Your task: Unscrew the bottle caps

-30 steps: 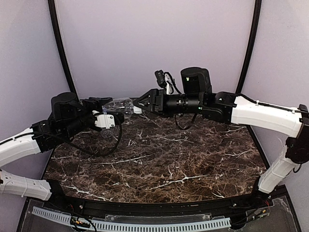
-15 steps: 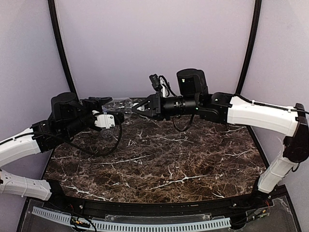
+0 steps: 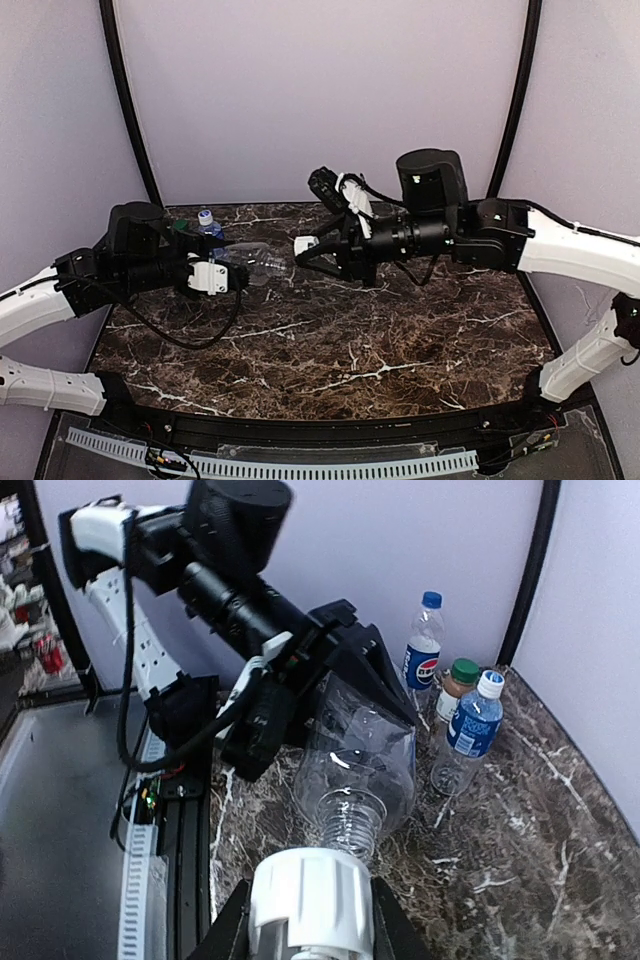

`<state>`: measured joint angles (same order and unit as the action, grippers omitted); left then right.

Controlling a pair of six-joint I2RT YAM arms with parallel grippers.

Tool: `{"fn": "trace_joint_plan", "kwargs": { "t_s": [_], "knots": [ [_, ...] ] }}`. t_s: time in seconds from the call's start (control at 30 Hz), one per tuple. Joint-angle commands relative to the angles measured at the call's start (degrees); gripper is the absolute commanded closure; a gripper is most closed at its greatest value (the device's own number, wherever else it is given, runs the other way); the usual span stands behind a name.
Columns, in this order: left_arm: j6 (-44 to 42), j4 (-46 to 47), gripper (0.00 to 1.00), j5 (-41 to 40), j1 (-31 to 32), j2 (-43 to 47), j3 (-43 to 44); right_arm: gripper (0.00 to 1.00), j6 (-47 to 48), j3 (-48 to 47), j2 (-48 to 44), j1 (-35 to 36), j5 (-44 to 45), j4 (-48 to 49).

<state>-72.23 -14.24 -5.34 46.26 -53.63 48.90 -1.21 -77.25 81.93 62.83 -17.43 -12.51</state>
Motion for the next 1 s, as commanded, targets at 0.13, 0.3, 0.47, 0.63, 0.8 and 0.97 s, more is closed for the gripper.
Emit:
{"fn": "trace_joint_plan", "kwargs": {
  "t_s": [0.13,0.3,0.47,0.63,0.8,0.97],
  "knots": [
    [12.32,-13.28,0.64,9.33,0.06,1.22,3.72,1.0,15.2,-5.3,-2.41,-2.6,39.91,-17.05],
    [24.67,-10.36,0.63,11.63,0.06,1.6,5.42,1.0,-11.04,-12.74,7.61,-22.78,37.36,-46.49],
    [33.77,-9.0,0.63,13.08,-0.14,2.25,6.53,1.0,-17.25,-0.74,10.54,-35.49,26.52,-46.65],
    [33.82,-8.86,0.63,12.22,-0.53,3.01,6.24,1.0,-17.27,7.63,14.66,-40.56,24.43,-41.91],
    [34.04,-7.96,0.63,11.94,-0.88,3.35,5.66,1.0,-17.02,11.6,18.79,-41.18,20.36,-36.68],
    [34.82,-8.06,0.63,12.18,-0.91,3.35,6.48,1.0,-17.55,12.6,22.7,-41.21,18.69,-34.6]
  ]
}}
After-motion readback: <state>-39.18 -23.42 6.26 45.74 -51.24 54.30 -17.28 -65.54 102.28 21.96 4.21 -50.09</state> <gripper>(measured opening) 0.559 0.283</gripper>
